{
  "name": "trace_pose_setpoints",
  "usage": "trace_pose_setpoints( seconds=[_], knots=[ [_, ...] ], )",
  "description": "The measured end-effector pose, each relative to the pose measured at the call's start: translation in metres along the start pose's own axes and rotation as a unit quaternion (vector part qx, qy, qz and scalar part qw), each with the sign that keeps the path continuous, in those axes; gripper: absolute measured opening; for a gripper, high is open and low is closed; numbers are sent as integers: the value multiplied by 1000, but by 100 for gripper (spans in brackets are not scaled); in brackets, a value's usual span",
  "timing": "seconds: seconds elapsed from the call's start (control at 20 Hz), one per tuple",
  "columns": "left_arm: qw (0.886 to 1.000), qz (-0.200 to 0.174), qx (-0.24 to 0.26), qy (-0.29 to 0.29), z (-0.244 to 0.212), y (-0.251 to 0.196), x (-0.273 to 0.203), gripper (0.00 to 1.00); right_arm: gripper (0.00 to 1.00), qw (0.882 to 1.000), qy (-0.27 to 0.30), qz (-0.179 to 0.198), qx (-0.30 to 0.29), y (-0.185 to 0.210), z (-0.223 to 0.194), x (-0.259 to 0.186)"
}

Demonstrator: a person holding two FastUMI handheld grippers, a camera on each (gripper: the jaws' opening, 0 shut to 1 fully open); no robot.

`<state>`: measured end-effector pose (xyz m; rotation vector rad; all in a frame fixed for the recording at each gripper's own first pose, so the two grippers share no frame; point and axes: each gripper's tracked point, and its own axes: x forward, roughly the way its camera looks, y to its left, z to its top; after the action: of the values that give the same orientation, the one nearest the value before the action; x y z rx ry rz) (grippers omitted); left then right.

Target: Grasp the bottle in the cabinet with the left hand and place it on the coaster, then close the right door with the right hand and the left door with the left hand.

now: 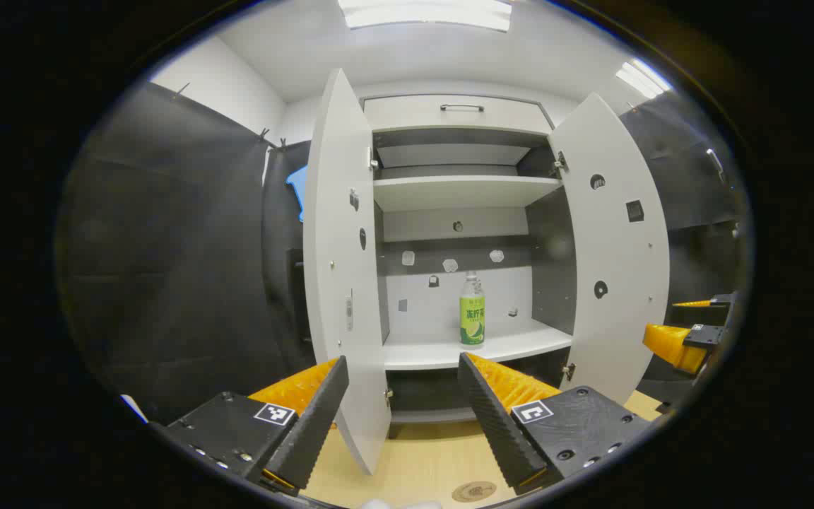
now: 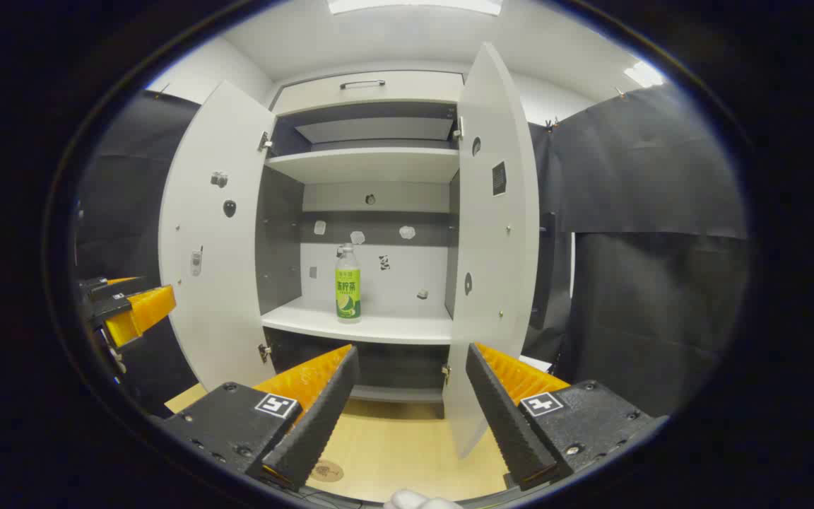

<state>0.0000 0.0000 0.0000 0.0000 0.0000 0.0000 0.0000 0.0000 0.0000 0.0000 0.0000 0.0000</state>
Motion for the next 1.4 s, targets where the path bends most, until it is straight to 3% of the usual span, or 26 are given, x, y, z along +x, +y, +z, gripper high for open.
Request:
trace_pose_setpoints(
  seconds=[0.25, 0.3, 0.65, 0.85, 0.95, 1.4],
  knots=[
    [1000, 1, 0, 0, 2, -3, 5, 95, 100, 1000, 1, 3, 0, -1, 1, 6],
    [1000, 1, 1, 0, 2, -4, 6, 92, 100, 1000, 1, 4, 1, -1, 1, 7],
    [1000, -3, 2, 0, 3, -7, 19, 99, 100, 1000, 1, 8, 1, 1, 3, 14],
    [1000, -16, 1, -6, 9, -16, 38, 95, 100, 1000, 1, 5, 2, 2, 5, 19],
    [1000, -25, 3, -12, 14, -24, 52, 99, 100, 1000, 3, 0, 2, 0, 5, 21],
    [997, -74, -5, -35, 41, -82, 166, 95, 100, 999, 14, -34, 1, -12, 11, 24]
  ],
)
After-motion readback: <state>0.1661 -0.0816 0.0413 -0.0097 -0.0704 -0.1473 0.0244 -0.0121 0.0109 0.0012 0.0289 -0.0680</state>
